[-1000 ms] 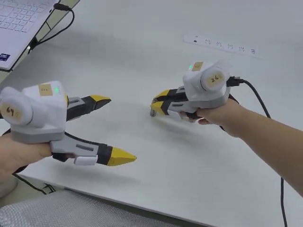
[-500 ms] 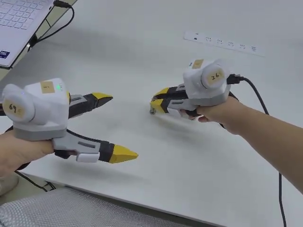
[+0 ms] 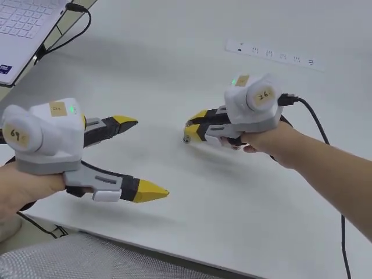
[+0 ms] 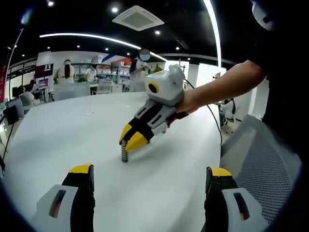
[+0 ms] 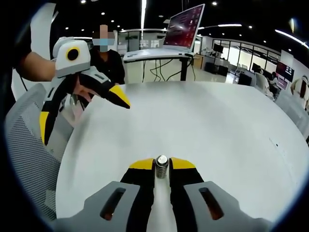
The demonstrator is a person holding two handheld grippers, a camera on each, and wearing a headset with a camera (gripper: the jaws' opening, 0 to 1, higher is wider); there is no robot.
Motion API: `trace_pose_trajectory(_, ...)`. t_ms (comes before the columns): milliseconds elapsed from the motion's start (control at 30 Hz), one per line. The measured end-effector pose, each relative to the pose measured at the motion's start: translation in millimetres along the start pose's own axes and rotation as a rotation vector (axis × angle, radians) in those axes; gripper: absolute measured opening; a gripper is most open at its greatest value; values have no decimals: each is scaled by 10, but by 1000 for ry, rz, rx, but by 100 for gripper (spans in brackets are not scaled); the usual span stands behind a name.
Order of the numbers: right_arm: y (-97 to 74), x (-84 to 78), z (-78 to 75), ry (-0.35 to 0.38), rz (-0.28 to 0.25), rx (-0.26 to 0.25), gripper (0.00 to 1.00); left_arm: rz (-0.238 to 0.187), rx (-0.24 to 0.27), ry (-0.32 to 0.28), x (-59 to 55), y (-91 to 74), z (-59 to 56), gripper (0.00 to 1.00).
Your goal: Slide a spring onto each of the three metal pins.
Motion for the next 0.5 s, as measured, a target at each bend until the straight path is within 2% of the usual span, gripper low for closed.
trace_pose_trajectory(500,-31,45,54,7,-12,1,14,-1,-3,2,28,2,-4,93)
Point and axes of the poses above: the centre of the closed fingertips' face, and the gripper's own axes: y roughly forward along the fingers, z roughly to its left, x roughly out of its top, the point moved 7 cm from there along -y, roughly backward along the fingers, and after that the axes turned 5 degrees about y, right-handed, at the moved point
